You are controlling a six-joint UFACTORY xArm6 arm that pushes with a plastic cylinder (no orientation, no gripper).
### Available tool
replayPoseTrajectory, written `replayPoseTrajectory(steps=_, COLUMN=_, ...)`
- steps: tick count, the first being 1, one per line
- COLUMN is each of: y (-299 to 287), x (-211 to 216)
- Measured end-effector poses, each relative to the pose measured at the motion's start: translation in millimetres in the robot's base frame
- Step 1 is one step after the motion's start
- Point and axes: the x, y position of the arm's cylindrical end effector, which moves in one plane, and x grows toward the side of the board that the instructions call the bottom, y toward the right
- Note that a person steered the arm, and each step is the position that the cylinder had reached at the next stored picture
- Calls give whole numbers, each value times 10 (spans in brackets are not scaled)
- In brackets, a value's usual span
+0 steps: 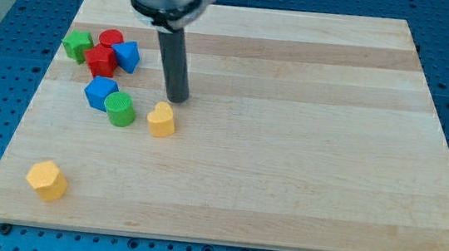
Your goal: Move yellow heart closer to the yellow hexagon
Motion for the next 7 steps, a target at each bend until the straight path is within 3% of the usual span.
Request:
replayPoseTrajectory(steps=2, y=-677, x=971)
replayPoseTrajectory(steps=4, y=-617, x=872)
replayPoseTrajectory(steps=6, y=-837, x=1341)
replayPoseTrajectory(steps=7, y=-790, x=1345)
